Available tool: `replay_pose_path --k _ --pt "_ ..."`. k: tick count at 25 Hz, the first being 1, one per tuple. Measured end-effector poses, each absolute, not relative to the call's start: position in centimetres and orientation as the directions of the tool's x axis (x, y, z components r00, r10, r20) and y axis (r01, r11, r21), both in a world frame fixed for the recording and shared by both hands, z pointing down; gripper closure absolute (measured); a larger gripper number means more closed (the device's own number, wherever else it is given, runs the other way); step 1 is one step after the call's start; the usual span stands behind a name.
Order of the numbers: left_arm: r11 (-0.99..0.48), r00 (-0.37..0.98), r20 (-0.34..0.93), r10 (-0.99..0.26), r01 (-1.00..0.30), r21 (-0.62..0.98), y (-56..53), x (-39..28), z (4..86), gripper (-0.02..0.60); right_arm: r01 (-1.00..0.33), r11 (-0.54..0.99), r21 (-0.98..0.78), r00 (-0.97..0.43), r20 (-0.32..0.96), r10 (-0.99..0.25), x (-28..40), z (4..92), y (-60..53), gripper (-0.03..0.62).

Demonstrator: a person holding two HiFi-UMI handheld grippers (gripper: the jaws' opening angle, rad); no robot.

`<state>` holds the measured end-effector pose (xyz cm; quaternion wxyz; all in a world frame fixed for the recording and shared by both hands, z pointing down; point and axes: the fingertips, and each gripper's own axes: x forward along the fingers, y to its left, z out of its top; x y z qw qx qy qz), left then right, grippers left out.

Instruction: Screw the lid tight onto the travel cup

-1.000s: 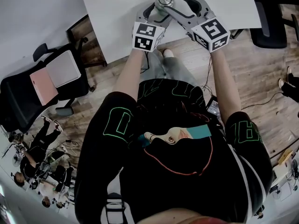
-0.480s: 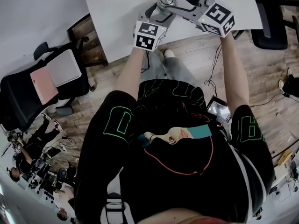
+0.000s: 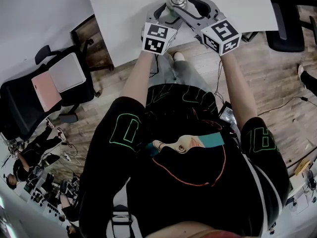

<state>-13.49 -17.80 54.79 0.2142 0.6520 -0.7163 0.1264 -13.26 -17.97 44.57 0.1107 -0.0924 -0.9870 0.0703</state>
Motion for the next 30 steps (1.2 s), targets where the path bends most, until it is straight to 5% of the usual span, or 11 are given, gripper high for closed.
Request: replay_pose_path --k 7,11,30 --pt "0.120 -0.063 0.475 -0.878 -0.989 0.091 -17.5 -13.6 54.8 0.261 -0.150 0.977 -0.152 -0.971 0.209 -0.116 -13.1 44.7 -17.6 0.375" --pt "0.123 -0.068 0.480 -0.875 -0.989 0.084 -17.3 -13.6 55.0 0.261 -0.200 0.967 -0.158 -0.965 0.202 -0.167 -13.2 44.9 -17.5 0.372" --pt "0.119 -0.065 0.488 -0.870 -0.990 0.081 -17.6 -13.4 55.2 0.262 0.402 0.913 0.074 -0.862 0.367 0.350 -11.9 44.9 -18.1 0.347"
